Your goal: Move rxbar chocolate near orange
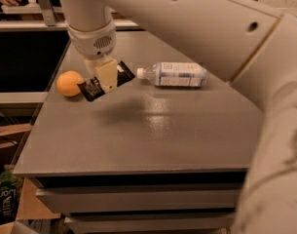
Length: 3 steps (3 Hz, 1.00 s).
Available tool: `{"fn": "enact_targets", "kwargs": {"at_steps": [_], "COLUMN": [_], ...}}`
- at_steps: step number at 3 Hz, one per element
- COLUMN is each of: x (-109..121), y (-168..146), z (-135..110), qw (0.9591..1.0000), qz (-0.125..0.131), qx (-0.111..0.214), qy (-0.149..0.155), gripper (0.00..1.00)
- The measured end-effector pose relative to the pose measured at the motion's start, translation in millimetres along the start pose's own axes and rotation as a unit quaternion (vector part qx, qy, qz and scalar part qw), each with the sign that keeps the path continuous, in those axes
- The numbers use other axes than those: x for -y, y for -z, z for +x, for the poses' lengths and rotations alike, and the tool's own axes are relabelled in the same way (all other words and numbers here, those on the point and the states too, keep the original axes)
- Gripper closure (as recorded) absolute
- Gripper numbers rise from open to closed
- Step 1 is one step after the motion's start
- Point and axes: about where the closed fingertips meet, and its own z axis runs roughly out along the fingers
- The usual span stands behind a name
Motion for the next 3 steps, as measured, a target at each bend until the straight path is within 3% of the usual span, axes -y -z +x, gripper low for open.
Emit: {"fn": "enact_targets", "kwargs": {"at_steps": [1, 3], "x": [37, 67], "y": [-7, -21], "z": [-11, -13], "qw": [0.9984, 0.9948], "qz": [-0.002, 0.007], "qx": [0.019, 0.043], "qy": [0.054, 0.092], "gripper": [1.00, 1.00]}}
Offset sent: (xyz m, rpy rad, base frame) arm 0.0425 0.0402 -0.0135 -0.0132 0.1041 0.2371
